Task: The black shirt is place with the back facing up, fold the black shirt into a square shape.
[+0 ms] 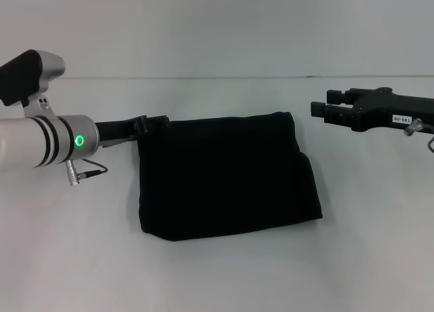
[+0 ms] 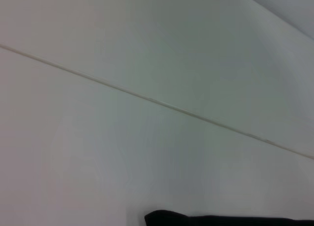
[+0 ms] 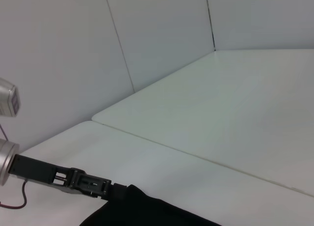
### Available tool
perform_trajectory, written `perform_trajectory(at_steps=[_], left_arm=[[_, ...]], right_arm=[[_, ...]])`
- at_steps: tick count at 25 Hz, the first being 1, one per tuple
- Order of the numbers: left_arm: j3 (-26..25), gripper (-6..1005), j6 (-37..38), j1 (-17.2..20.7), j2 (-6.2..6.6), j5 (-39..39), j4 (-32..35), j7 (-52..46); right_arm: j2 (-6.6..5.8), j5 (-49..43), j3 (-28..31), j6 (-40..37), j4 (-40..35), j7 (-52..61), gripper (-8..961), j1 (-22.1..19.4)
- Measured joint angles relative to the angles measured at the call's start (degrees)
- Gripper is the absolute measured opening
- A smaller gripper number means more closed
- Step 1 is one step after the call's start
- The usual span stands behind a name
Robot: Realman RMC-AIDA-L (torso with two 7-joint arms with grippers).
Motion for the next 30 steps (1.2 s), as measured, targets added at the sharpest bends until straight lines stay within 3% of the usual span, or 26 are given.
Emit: perform_trajectory(at_steps=[4, 14, 26, 30], left_arm=[[0.15, 889, -0.06, -0.07, -0.05, -0.11, 0.0, 0.0], [0.18, 467, -0.65, -0.09, -0.21, -0.29, 0.09, 2.99], [0.19, 277, -2.72, -0.27, -0.74, -0.28, -0.06, 5.2], [0.19, 92, -3.03, -0.38, -0.75, -0.28, -0.07, 5.23]], right_arm=[[0.0, -0.02, 0.01, 0.04, -0.01, 0.0, 549, -0.02], [0.07, -0.04, 0.02, 0.37, 0.07, -0.15, 548, -0.09], [0.29, -0.04, -0.03, 1.19, 0.61, -0.97, 549, -0.02], [0.39, -0.03, -0.07, 1.26, 0.61, -1.16, 549, 0.0]])
